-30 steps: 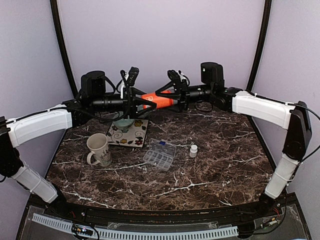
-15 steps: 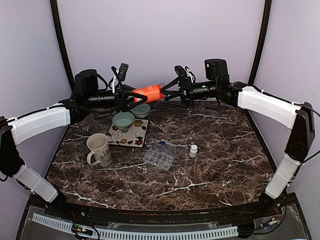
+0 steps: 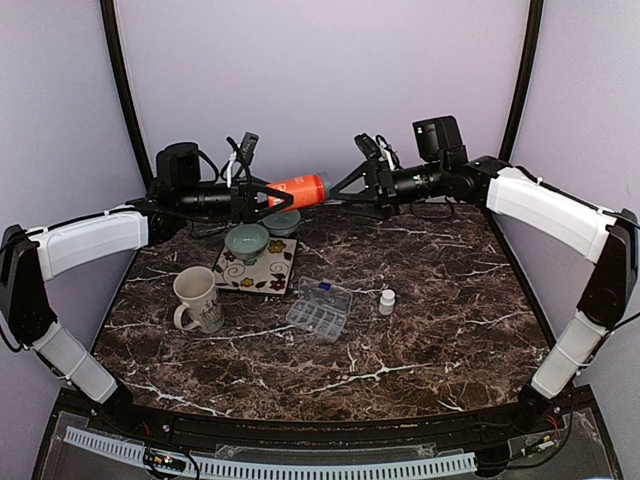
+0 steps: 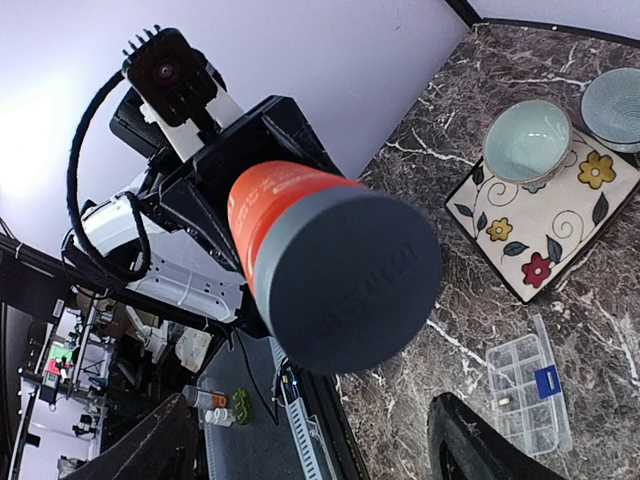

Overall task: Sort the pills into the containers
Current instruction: Screw the lid of the pill bottle onto the pill bottle.

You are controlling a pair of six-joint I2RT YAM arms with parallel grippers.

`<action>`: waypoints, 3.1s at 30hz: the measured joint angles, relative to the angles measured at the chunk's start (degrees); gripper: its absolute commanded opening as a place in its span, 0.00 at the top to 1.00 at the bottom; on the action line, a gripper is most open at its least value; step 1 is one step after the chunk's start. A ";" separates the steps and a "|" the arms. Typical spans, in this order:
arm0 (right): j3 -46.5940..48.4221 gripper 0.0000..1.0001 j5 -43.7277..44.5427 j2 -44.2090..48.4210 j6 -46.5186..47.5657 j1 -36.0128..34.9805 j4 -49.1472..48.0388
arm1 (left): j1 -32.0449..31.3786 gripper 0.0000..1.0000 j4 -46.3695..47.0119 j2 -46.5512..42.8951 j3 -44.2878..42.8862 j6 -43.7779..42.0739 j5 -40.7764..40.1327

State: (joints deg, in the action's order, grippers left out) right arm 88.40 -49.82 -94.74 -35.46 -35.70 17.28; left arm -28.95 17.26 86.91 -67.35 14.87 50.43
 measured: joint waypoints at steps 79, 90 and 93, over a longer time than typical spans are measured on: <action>12.66 1.00 7.98 -2.38 24.50 -5.55 9.97 | 3.89 1.00 43.34 17.90 -9.62 55.98 33.66; 11.93 1.00 2.40 -3.52 11.61 -3.63 6.10 | 2.58 1.00 2.12 8.17 -10.80 15.61 23.91; 10.91 1.00 0.68 -3.69 8.22 -2.99 4.94 | 1.97 1.00 -4.28 7.08 -11.54 8.87 21.33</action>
State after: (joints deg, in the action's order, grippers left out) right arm 99.31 -49.15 -98.43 -27.24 -38.70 22.22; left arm -26.98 12.97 94.00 -78.89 23.75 71.77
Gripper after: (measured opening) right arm 0.476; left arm 0.553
